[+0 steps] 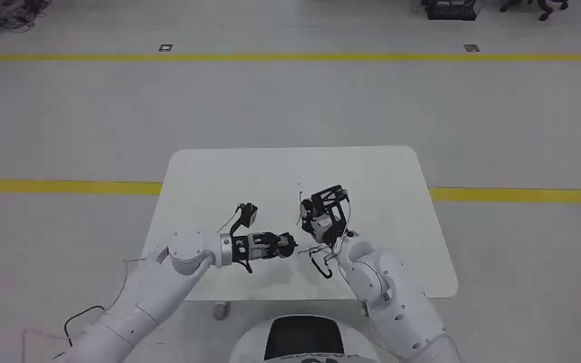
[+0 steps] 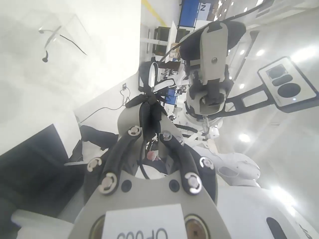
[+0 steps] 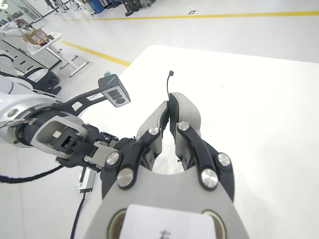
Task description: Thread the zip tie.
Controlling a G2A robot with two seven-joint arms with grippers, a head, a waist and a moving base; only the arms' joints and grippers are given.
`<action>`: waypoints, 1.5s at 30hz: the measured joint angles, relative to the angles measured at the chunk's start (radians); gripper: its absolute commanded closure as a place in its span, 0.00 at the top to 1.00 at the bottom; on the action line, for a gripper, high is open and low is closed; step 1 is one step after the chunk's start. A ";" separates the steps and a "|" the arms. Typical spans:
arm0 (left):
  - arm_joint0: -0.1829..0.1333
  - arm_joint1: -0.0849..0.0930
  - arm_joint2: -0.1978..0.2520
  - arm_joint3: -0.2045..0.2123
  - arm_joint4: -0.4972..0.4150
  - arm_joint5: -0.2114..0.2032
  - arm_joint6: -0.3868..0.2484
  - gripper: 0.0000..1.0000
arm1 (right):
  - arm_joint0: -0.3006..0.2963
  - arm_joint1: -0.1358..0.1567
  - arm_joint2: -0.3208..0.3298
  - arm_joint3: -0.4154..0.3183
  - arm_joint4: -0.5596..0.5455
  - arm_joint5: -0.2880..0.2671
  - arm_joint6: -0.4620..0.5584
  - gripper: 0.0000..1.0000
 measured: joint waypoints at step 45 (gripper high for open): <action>0.130 -0.012 -0.037 0.030 -0.217 -0.017 0.284 0.00 | -0.078 0.020 0.003 0.041 -0.057 -0.054 -0.331 0.00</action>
